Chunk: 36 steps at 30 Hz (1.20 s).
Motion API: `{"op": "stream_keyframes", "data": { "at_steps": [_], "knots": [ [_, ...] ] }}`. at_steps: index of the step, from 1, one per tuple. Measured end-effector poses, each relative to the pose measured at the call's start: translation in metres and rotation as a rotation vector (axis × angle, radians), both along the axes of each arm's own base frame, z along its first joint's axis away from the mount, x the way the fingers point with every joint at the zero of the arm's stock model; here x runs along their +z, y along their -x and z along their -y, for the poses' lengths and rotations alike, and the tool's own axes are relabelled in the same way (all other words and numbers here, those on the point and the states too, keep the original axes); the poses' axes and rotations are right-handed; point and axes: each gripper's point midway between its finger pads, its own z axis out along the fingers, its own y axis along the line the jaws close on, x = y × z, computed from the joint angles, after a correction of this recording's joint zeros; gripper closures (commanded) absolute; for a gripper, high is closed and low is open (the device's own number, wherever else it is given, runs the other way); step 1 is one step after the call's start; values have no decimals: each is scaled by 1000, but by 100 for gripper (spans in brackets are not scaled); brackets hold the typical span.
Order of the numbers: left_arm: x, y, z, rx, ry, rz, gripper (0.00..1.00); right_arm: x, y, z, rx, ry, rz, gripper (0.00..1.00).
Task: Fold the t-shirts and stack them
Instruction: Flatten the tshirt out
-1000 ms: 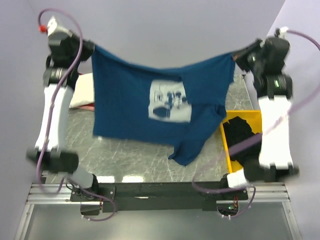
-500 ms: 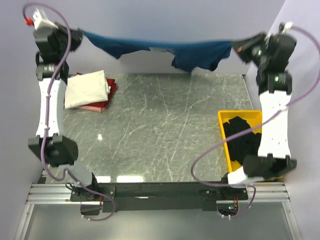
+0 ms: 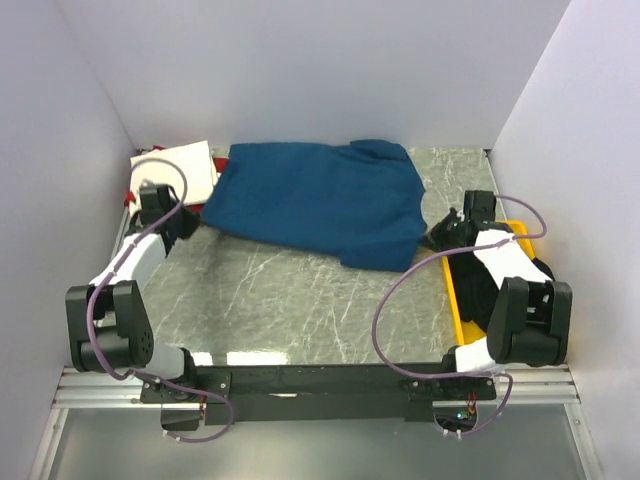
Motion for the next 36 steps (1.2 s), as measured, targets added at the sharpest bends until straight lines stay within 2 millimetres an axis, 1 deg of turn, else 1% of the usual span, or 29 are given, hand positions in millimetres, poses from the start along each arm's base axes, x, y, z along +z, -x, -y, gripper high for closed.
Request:
{"op": "stream_keyframes", "data": {
  "at_steps": [1,3,4,5,6,8,11,13,15,17,18,19,21,23,25,30,33,36],
  "knots": [
    [-15,9,0,10,7,-38,99,-9,4,1,4,10,-23,93],
    [-31,19,1,27,16,-75,99,-19,8,4,10,31,-46,84],
    [-37,22,2,33,20,-86,99,-22,10,5,11,42,-53,73],
    [-45,27,2,40,20,-98,99,-24,11,7,8,55,-58,68],
    [-51,31,3,45,23,-108,99,-26,10,11,10,75,-56,60],
    [-62,39,4,52,27,-127,99,-26,11,14,8,93,-52,55],
    [-71,47,7,52,31,-146,99,-22,17,16,4,128,-44,54],
    [-69,48,9,47,26,-133,99,-12,22,13,5,161,-8,51],
    [-63,46,12,40,24,-106,99,1,32,0,36,201,47,51],
    [-55,45,14,32,21,-72,99,12,46,-19,81,221,106,51],
    [-51,44,15,30,20,-57,99,16,56,-35,120,222,144,51],
    [-47,44,15,28,18,-42,99,15,65,-45,144,222,165,51],
    [-43,44,16,26,15,-25,99,5,87,-65,200,221,173,51],
    [-40,45,16,27,13,-14,99,-10,102,-74,234,231,146,51],
    [-39,46,16,28,12,-10,99,-27,110,-74,237,260,89,51],
    [-40,47,16,28,11,-13,99,-56,107,-58,187,354,-14,52],
    [-40,47,16,27,11,-13,99,-65,103,-47,157,388,-54,52],
    [-40,47,16,26,12,-11,99,-67,94,-41,136,410,-77,52]
  ]
}}
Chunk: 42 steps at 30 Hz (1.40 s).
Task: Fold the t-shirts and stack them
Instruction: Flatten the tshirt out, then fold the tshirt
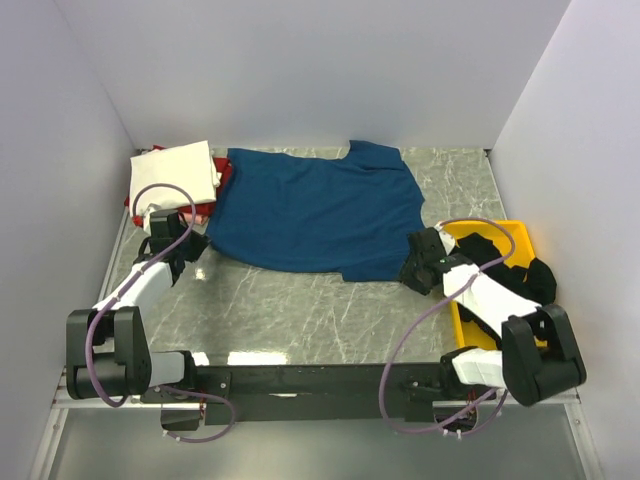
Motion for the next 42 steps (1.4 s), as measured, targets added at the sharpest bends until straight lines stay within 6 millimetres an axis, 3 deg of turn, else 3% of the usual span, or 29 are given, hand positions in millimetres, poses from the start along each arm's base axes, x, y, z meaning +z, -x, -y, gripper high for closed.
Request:
{"op": "stream_keyframes", "data": {
  "at_steps": [11,15,17,21,29,32,38,42],
  "knots": [
    [3,-3,2,-7,4,16,99,-7,-33,3,-15,37,-19,55],
    [2,-2,2,-7,4,15,99,-13,-36,2,1,48,-36,93],
    [1,-2,2,-6,1,14,99,-14,-35,1,11,49,-42,100],
    [3,3,4,-9,-14,20,99,-3,-32,0,20,36,-28,100],
    [10,16,-1,29,-68,47,99,73,-20,-1,49,-50,180,100],
    [9,22,-5,46,-82,43,99,88,-10,3,50,-70,209,100],
    [19,33,-9,69,-99,65,99,94,16,3,78,-105,192,98],
    [22,37,-9,69,-100,80,99,90,20,1,89,-117,163,97]
  ]
}}
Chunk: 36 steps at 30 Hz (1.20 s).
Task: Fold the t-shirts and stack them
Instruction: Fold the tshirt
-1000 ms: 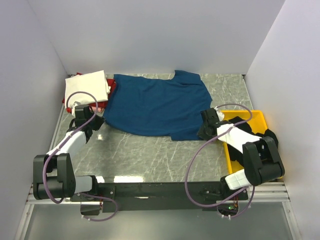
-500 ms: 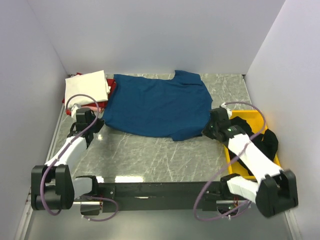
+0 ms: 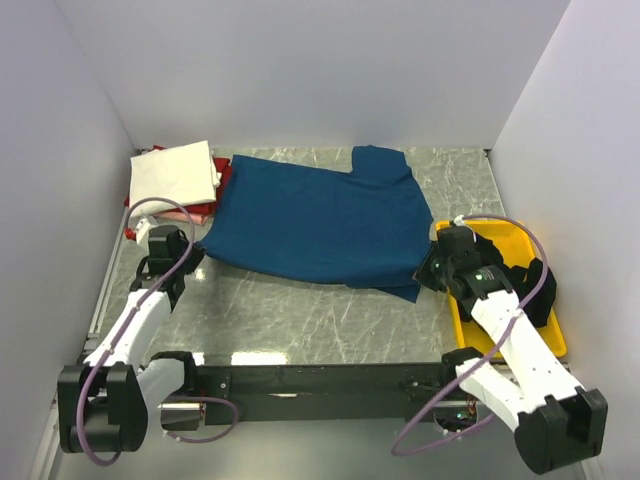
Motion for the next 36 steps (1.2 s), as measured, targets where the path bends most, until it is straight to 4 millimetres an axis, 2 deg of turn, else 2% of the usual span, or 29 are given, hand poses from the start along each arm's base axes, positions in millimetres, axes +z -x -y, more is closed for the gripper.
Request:
{"op": "stream_keyframes", "data": {
  "at_steps": [5,9,12,15,16,19,20,21,23,26,32,34,36],
  "knots": [
    [-18,-2,0,2,4,-56,99,-21,-16,8,-40,-2,-115,100],
    [-35,-9,1,5,10,-123,99,-36,-53,16,-90,-15,-194,100],
    [-32,-25,1,7,15,-127,99,-37,-77,21,-116,-25,-201,100],
    [-20,-46,1,7,18,-94,99,-35,-98,23,-126,-33,-180,100],
    [-17,-53,1,6,17,-82,99,-35,-105,23,-128,-34,-174,98],
    [-11,-68,2,4,19,-58,99,-39,-117,24,-129,-33,-175,80],
    [-12,-71,2,3,20,-56,99,-41,-118,24,-127,-30,-180,68],
    [-13,-73,2,2,20,-55,99,-42,-119,24,-128,-31,-184,63],
    [-19,-74,5,-5,22,-65,99,-44,-118,25,-123,-24,-188,53],
    [-27,-74,13,-20,27,-85,99,-37,-109,28,-129,-15,-157,53],
    [-25,-77,18,-32,32,-72,99,-14,-64,37,-147,5,-36,54],
    [-25,-77,18,-32,32,-72,99,-23,-50,39,-152,9,-34,54],
    [-25,-77,18,-32,32,-72,99,-42,-35,41,-158,14,-77,54]
  ]
}}
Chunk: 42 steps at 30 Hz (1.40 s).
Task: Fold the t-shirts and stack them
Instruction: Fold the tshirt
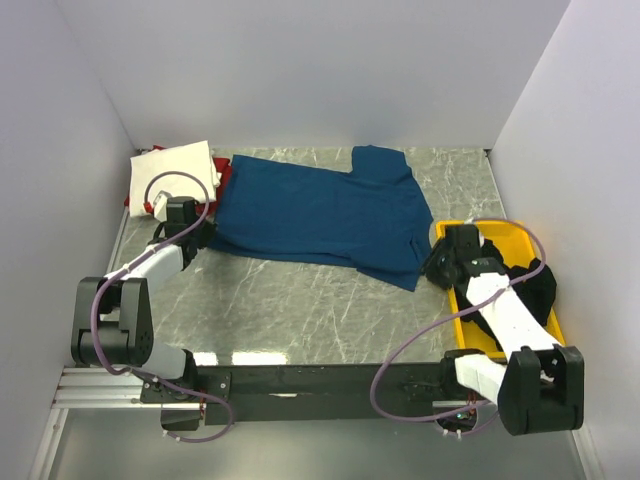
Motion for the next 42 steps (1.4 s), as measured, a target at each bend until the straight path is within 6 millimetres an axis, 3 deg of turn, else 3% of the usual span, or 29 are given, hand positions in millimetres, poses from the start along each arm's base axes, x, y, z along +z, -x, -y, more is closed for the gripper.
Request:
{"op": "stream_keyframes", "data": {
  "at_steps": [3,7,18,21,22,24,26,30,37,42],
  "knots": [
    [0,0,0,0,0,0,99,-34,22,0,-12,-4,-101,54],
    [1,0,0,0,0,2,99,-57,31,-2,-17,-21,-171,53],
    [5,-1,2,-2,3,16,99,-63,8,-12,-26,-80,-102,55],
    [4,0,3,-6,3,13,99,-64,6,-13,-23,-88,-101,69],
    [4,0,3,-7,3,13,99,-65,6,-14,-23,-91,-104,82],
    [4,0,4,-7,3,14,99,-66,6,-15,-17,-97,-106,99],
    [4,2,4,-8,3,15,99,-64,8,-18,-9,-109,-107,100],
    [2,13,2,-3,-2,12,99,-45,14,-20,9,-118,-61,100],
    [15,38,-5,30,-28,52,99,28,36,-24,67,-143,164,100],
    [17,58,-13,64,-53,54,99,46,66,-32,107,-188,199,100]
  ]
}}
